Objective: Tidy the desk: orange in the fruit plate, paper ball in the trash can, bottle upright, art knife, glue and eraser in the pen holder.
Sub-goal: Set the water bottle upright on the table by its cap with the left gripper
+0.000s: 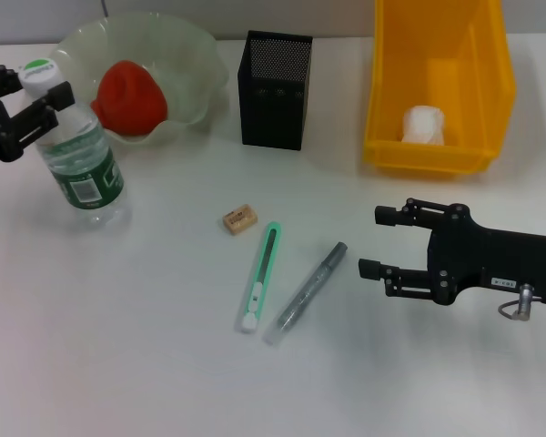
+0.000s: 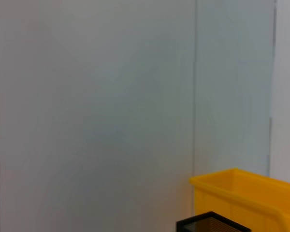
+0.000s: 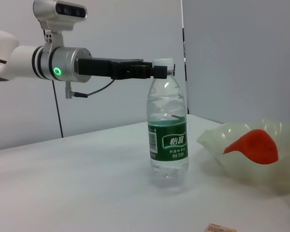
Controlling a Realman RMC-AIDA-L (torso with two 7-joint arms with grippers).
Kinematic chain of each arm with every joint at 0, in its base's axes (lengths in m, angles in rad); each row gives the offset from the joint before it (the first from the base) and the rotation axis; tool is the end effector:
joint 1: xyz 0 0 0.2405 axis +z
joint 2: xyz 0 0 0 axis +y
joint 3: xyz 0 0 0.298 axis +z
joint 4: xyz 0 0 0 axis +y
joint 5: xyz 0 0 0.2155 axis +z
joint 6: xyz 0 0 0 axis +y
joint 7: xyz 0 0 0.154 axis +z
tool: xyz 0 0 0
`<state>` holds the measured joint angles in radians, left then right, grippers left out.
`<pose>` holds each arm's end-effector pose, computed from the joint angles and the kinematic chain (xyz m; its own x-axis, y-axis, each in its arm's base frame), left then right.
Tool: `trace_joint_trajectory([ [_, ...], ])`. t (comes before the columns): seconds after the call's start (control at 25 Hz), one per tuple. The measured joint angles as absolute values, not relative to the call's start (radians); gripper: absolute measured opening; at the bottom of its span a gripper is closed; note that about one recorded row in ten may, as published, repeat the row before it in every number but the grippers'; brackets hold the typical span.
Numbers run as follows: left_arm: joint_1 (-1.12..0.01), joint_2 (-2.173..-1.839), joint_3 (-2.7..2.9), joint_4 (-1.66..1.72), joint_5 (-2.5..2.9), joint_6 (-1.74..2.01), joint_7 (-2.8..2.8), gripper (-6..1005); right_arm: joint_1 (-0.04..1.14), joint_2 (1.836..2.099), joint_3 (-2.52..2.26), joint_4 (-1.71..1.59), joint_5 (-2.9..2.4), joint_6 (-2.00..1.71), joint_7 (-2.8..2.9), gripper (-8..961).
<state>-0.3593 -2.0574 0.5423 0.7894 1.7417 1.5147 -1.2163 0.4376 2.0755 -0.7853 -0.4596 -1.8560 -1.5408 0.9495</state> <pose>-0.3399 0.3439 0.0561 0.7592 0.1002 0.6431 0.5121 -0.7017 -0.4953 0.3185 0.3103 -0.0633 0.8313 -0.1437 -0.5369 -0.3019 -0.9278 -0.2190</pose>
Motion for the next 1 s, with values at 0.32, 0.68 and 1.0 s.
trace_joint_trajectory([
  [0.32,-0.374,-2.058,0.484,0.72,1.742,1.494,-1.16,511,0.439,2.075,-0.785,-0.462,-1.856,-1.543,0.95,751],
  [0.68,-0.381,-2.063,0.46,0.675,1.708,1.457,-1.105,517,0.439,2.076,-0.785,-0.462,-1.856,-1.54,0.949,750],
  [1.0,-0.383,-2.065,0.46,0.628,1.688,1.427,-1.044,523,0.438,2.076,-0.785,-0.462,-1.856,-1.542,0.949,750],
])
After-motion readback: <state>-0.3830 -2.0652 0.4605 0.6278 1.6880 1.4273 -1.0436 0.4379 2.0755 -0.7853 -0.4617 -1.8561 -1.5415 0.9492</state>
